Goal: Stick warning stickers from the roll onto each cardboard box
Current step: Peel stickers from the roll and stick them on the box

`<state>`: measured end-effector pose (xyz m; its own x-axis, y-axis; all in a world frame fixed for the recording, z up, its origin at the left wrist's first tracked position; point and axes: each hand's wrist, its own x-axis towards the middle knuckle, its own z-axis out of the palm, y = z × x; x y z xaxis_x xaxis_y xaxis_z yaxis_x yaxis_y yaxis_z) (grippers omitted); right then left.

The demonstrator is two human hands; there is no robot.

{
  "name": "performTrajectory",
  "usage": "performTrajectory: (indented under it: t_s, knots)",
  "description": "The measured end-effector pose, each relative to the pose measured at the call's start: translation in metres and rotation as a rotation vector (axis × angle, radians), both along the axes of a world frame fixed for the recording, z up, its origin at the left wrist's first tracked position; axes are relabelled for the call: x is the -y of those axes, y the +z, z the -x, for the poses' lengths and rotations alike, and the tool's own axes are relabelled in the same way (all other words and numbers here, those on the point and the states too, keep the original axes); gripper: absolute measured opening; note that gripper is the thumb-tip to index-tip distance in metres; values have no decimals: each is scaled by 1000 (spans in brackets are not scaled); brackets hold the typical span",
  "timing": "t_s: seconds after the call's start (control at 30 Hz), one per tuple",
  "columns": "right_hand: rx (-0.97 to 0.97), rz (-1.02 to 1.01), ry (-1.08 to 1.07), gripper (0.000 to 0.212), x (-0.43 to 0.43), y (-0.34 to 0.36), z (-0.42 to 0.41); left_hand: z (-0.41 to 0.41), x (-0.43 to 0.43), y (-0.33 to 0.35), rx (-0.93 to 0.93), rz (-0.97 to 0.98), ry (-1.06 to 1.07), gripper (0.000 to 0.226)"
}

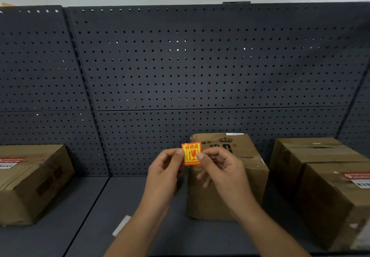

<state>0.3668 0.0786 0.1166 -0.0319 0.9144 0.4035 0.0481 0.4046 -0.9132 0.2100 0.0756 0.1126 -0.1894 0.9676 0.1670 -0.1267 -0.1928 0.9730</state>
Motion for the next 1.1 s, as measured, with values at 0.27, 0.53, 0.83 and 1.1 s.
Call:
performTrajectory:
  t_s: [0.27, 0.53, 0.83, 1.1]
  knots:
    - [60, -71, -170, 8, -5, 10, -48, -38, -17, 16, -283, -151, -36, 13]
    - [114, 63, -243, 14, -32, 35, -107, -88, -49, 43, -724, -119, 17, 18]
    - [352, 233, -267, 15, -44, 16, -143, -114, -65, 36, -990, -70, -73, 12]
    - [360, 289, -245, 16, -41, 11, -152, -121, -67, 25, -1012, -73, -130, 11]
